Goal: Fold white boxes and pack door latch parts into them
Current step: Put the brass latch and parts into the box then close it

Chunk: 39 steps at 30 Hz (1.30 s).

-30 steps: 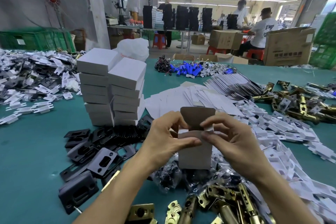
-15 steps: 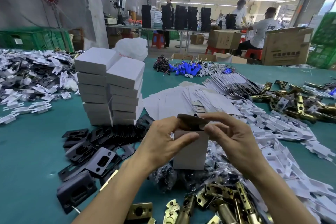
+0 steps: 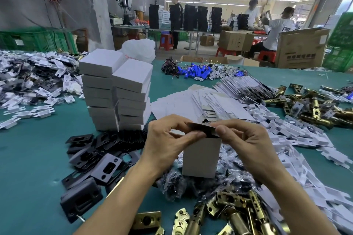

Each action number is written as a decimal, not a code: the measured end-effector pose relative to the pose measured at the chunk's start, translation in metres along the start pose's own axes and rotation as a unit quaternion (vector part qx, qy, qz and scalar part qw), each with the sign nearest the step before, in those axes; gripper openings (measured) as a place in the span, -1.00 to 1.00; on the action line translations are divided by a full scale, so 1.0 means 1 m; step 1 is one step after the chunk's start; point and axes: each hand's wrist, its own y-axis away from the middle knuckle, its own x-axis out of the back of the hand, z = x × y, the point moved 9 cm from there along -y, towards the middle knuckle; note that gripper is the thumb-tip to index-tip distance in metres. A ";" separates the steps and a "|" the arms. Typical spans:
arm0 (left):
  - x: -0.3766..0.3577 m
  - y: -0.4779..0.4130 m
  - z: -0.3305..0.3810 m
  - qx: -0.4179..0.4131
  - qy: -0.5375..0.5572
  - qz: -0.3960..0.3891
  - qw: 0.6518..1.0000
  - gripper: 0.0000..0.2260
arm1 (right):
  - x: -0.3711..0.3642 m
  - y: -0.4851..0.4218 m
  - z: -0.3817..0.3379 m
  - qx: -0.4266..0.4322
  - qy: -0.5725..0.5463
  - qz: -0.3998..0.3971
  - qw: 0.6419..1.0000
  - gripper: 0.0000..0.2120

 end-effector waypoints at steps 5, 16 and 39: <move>0.001 0.000 -0.009 0.066 0.072 0.004 0.995 -0.59 | 0.001 0.000 -0.001 -0.025 0.018 -0.001 1.000 -0.78; -0.005 -0.003 -0.005 0.064 0.004 -0.039 0.997 -0.93 | 0.006 -0.001 -0.004 0.000 0.074 0.045 0.996 -0.87; -0.019 0.004 -0.023 0.131 0.022 -0.106 0.985 -0.84 | -0.006 0.001 0.008 0.002 0.053 -0.072 0.996 -0.78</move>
